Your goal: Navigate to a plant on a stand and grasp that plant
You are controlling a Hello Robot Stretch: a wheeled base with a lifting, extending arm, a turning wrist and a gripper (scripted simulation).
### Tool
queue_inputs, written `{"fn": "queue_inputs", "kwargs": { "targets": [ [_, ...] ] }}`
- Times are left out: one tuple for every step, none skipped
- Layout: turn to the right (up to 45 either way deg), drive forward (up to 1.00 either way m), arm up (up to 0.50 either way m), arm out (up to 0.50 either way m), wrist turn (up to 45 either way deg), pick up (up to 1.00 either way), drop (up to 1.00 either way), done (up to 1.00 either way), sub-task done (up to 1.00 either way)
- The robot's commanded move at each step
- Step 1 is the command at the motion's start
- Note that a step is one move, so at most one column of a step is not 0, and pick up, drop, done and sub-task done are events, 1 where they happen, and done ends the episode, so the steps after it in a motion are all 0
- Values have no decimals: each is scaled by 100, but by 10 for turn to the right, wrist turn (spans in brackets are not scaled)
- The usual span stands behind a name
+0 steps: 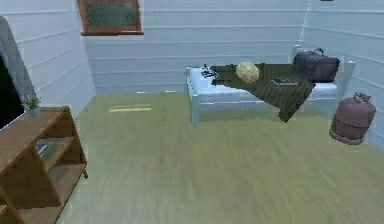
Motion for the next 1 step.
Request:
{"fn": "queue_inputs", "kwargs": {
  "targets": [
    [0, 50, 0, 0, 0, 0, 0, 0, 0]
  ]
}}
